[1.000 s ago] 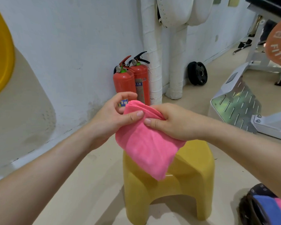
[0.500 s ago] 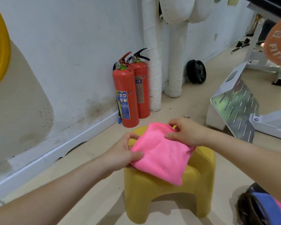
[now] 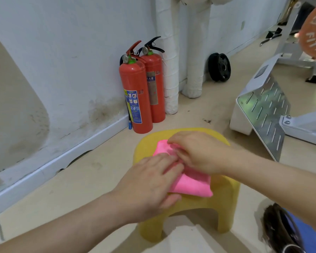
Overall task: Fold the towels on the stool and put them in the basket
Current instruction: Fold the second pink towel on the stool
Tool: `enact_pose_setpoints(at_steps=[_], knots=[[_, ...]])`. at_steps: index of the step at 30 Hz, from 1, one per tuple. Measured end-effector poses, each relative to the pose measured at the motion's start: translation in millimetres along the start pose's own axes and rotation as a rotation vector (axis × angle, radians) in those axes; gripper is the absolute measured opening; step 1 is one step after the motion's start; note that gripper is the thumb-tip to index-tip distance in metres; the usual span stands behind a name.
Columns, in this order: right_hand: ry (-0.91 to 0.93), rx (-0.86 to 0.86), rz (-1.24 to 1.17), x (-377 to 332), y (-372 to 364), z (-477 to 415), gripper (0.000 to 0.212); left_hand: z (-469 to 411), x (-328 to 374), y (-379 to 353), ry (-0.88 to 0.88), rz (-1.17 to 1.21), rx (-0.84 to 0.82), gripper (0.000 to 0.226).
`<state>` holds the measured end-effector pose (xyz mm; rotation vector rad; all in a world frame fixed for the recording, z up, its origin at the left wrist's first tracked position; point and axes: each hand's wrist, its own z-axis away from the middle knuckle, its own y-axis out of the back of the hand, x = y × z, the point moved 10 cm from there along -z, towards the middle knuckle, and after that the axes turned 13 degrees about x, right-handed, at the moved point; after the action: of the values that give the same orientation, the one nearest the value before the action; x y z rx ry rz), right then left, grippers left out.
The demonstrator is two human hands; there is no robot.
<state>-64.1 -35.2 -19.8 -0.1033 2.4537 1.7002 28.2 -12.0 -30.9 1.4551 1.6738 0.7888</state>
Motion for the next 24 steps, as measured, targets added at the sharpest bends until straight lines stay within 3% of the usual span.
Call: enact_pose_setpoints(at_steps=[2, 4, 7, 10, 13, 14, 18, 20, 24], knots=[[0.011, -0.089, -0.108, -7, -17, 22, 0.031, 10, 8, -25, -0.069, -0.079, -0.099, 0.069], [-0.010, -0.191, -0.117, -1, -33, 46, 0.052, 19, 7, -39, -0.100, -0.119, -0.135, 0.066], [0.000, -0.289, -0.053, 9, -40, 64, 0.079, 17, 2, -38, -0.073, -0.063, -0.086, 0.053], [0.025, -0.353, 0.035, 6, -36, 66, 0.090, 13, 3, -37, -0.090, -0.035, -0.065, 0.047], [0.067, -0.310, 0.184, -2, -24, 60, 0.103, 3, 5, -32, -0.116, -0.049, -0.048, 0.043], [0.103, -0.246, 0.229, -10, -18, 57, 0.098, -1, 6, -31, -0.122, -0.054, -0.051, 0.039], [0.131, -0.014, 0.177, -28, -8, 62, 0.040, -18, 11, -23, -0.097, -0.047, -0.155, 0.024], [0.087, -0.042, 0.093, -21, -6, 63, 0.036, -26, 6, -20, -0.028, -0.035, -0.248, 0.019], [0.029, -0.045, -0.089, -4, 7, 55, 0.016, -24, -17, -23, 0.189, 0.278, -0.380, 0.023]])
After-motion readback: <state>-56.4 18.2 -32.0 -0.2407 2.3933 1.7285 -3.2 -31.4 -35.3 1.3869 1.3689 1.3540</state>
